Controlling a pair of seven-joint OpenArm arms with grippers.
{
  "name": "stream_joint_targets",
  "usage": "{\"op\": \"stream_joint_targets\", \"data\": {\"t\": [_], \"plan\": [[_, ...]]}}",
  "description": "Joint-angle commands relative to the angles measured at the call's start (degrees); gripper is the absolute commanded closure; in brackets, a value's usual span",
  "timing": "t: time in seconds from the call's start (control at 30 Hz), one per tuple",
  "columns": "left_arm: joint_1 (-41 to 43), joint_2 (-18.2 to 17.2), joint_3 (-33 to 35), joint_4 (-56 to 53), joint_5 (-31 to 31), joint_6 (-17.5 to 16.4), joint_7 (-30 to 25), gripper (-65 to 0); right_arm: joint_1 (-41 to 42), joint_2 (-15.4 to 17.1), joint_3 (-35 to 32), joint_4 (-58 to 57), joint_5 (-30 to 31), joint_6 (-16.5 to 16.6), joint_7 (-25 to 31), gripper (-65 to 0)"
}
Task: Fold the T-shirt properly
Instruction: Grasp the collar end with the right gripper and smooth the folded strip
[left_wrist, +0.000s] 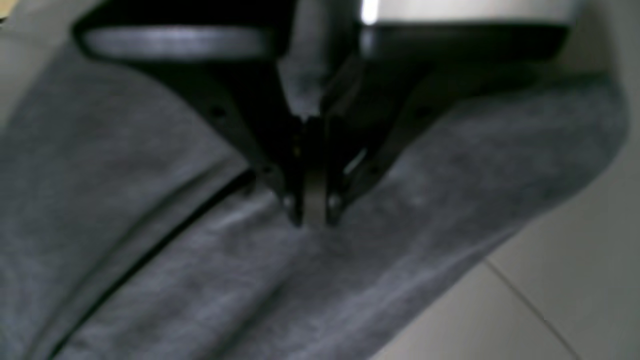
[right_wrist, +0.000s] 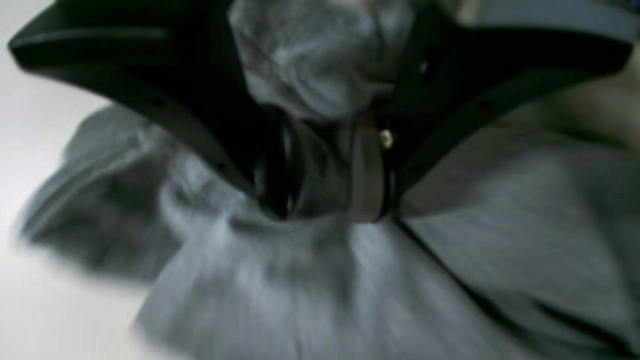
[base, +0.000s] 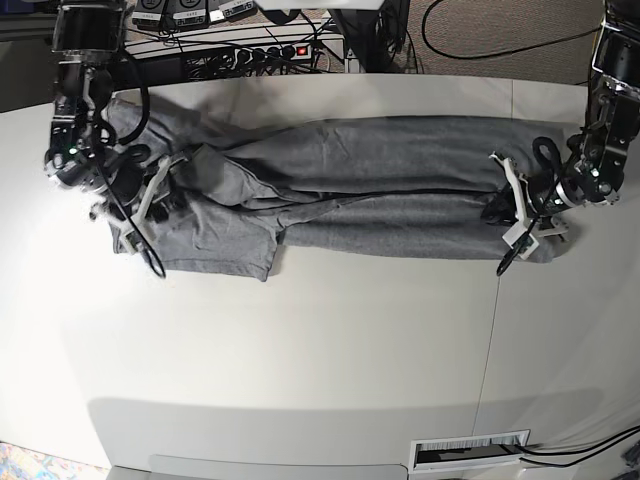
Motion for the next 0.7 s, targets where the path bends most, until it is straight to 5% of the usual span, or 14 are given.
{"op": "stream_joint_targets", "data": {"t": [0.0, 0.2, 0.43, 0.67], "plan": [[-0.8, -1.1, -0.5, 0.7, -0.9, -0.6, -0.6, 0.0, 1.2, 1.9, 0.9, 2.3, 0.2, -0.2, 1.4, -21.9], [-0.6, -0.9, -0.5, 0.7, -1.2, -1.0, 1.1, 0.0, 3.0, 1.9, 5.6, 2.4, -3.1, -0.3, 7.2, -21.9], [-0.3, 1.6, -0.5, 0.7, -2.6, -3.9, 1.1, 0.0, 12.3, 1.6, 6.0, -11.3, -4.3, -0.2, 9.4, -21.9], [-0.3, 3.5, -0.5, 0.7, -2.6, -4.0, 1.1, 0.0, 20.6, 1.6, 0.7, -24.2, -2.6, -0.2, 9.8, -21.9]]}}
